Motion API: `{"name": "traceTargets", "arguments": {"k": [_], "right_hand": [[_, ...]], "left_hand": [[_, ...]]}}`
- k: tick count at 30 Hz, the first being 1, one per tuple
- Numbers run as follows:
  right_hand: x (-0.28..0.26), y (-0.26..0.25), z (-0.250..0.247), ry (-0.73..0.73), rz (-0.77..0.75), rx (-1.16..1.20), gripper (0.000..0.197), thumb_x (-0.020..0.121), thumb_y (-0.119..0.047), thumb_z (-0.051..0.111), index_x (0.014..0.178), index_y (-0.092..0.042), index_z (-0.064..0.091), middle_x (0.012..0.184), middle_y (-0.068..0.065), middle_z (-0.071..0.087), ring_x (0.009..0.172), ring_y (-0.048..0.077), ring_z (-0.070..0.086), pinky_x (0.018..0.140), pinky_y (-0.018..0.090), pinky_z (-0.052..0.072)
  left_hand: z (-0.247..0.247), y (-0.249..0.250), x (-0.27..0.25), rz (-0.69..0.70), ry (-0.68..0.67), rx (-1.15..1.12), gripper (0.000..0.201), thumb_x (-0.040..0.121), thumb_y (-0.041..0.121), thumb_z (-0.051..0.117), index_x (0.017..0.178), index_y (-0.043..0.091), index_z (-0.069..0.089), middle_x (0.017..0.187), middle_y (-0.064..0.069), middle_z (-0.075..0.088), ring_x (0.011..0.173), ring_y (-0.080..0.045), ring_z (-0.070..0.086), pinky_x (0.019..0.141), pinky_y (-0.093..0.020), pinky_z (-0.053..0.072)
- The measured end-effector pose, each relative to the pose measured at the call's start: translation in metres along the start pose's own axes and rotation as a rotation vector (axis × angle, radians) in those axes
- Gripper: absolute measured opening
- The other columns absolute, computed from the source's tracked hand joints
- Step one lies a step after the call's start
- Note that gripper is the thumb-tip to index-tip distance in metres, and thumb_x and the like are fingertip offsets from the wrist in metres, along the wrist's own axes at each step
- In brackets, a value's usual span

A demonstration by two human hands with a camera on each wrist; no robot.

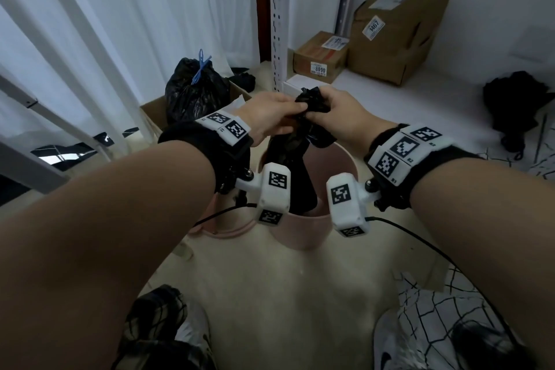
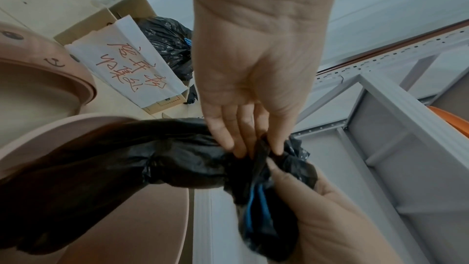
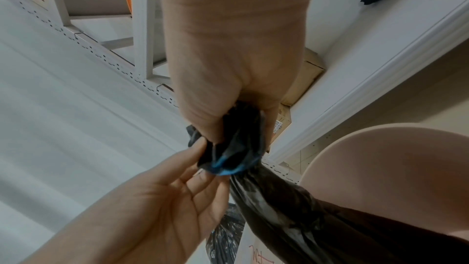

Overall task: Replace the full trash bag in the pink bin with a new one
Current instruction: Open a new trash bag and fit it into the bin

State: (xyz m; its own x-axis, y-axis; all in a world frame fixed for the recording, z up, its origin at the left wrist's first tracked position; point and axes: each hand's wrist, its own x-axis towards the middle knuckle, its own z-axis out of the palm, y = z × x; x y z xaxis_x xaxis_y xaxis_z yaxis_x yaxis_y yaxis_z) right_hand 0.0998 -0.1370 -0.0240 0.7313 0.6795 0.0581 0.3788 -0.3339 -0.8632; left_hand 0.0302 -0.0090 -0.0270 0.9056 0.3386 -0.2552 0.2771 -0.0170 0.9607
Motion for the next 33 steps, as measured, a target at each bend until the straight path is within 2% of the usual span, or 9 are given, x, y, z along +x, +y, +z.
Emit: {"name": "traceTargets", "arguments": {"k": [5,11,14,16,20,22,26,29,33], "right_hand": [[0.003,-0.002,-0.007,0.112,-0.022,-0.047,0.014,0.087,0.001,0.056,0.099,-0.005,0.058,0.094,0.012,0.061,0.089,0.024,0.059,0.077,0.032,0.050],[0.002,0.011,-0.027,0.353,0.130,-0.082,0.036,0.088,0.003,0.047,0.122,-0.005,0.040,0.092,0.004,0.050,0.094,0.023,0.053,0.078,0.032,0.043],[-0.005,0.018,-0.036,-0.011,0.494,-0.514,0.038,0.088,-0.017,0.056,0.120,-0.001,0.045,0.104,0.015,0.059,0.096,0.031,0.057,0.070,0.033,0.042],[-0.009,0.021,-0.037,-0.097,0.539,-0.726,0.058,0.088,-0.038,0.056,0.131,-0.004,0.039,0.126,0.020,0.052,0.111,0.034,0.054,0.084,0.037,0.042],[-0.006,0.004,-0.032,-0.075,0.272,-0.180,0.077,0.090,-0.064,0.035,0.141,-0.007,0.038,0.147,0.012,0.041,0.134,0.026,0.041,0.108,0.032,0.029],[-0.004,-0.004,-0.019,-0.160,0.216,0.101,0.079,0.083,-0.068,0.047,0.138,-0.011,0.044,0.139,0.005,0.052,0.126,0.019,0.050,0.109,0.030,0.034],[-0.002,-0.007,0.000,-0.039,0.044,0.349,0.057,0.084,-0.016,0.069,0.134,-0.006,0.044,0.125,0.012,0.061,0.112,0.021,0.061,0.099,0.034,0.050],[-0.003,-0.011,0.000,0.063,-0.012,0.268,0.035,0.089,0.004,0.055,0.124,0.002,0.055,0.117,0.019,0.062,0.101,0.020,0.059,0.091,0.027,0.053],[-0.004,0.001,-0.021,0.136,-0.015,0.023,0.039,0.082,0.020,0.038,0.102,0.007,0.068,0.094,0.011,0.062,0.088,0.022,0.057,0.058,0.003,0.044]], "left_hand": [[-0.002,0.006,0.004,0.072,0.133,-0.184,0.010,0.090,0.006,0.050,0.090,0.006,0.060,0.087,-0.010,0.065,0.081,-0.020,0.067,0.072,-0.027,0.060],[-0.023,0.009,0.005,0.067,0.318,-0.321,0.018,0.094,0.007,0.037,0.092,0.006,0.056,0.096,-0.015,0.066,0.075,-0.025,0.068,0.067,-0.028,0.061],[-0.034,0.008,0.009,0.052,0.389,-0.324,0.016,0.095,0.009,0.040,0.092,0.005,0.055,0.102,-0.019,0.064,0.082,-0.028,0.067,0.076,-0.035,0.060],[-0.036,0.010,0.009,0.046,0.342,-0.314,0.018,0.095,0.012,0.044,0.101,0.004,0.060,0.104,-0.016,0.066,0.091,-0.027,0.067,0.082,-0.038,0.059],[-0.022,0.017,0.003,0.062,0.180,-0.300,0.027,0.095,0.015,0.049,0.119,0.003,0.054,0.093,-0.007,0.066,0.080,-0.018,0.066,0.074,-0.031,0.058],[-0.016,0.018,0.002,0.069,0.086,-0.261,0.028,0.096,0.015,0.049,0.120,0.001,0.053,0.099,-0.009,0.065,0.085,-0.017,0.066,0.075,-0.031,0.059],[0.000,0.018,-0.002,0.110,-0.084,-0.148,0.009,0.097,0.005,0.045,0.097,0.010,0.053,0.096,-0.007,0.062,0.084,-0.015,0.064,0.076,-0.030,0.057],[-0.003,0.013,0.005,0.149,0.127,-0.156,0.021,0.096,0.000,0.040,0.095,0.010,0.058,0.091,-0.010,0.065,0.081,-0.021,0.066,0.078,-0.039,0.056],[-0.026,0.003,0.018,0.114,0.241,0.271,0.048,0.076,0.039,0.052,0.106,0.001,0.057,0.099,-0.017,0.065,0.091,-0.031,0.064,0.089,-0.039,0.051]]}}
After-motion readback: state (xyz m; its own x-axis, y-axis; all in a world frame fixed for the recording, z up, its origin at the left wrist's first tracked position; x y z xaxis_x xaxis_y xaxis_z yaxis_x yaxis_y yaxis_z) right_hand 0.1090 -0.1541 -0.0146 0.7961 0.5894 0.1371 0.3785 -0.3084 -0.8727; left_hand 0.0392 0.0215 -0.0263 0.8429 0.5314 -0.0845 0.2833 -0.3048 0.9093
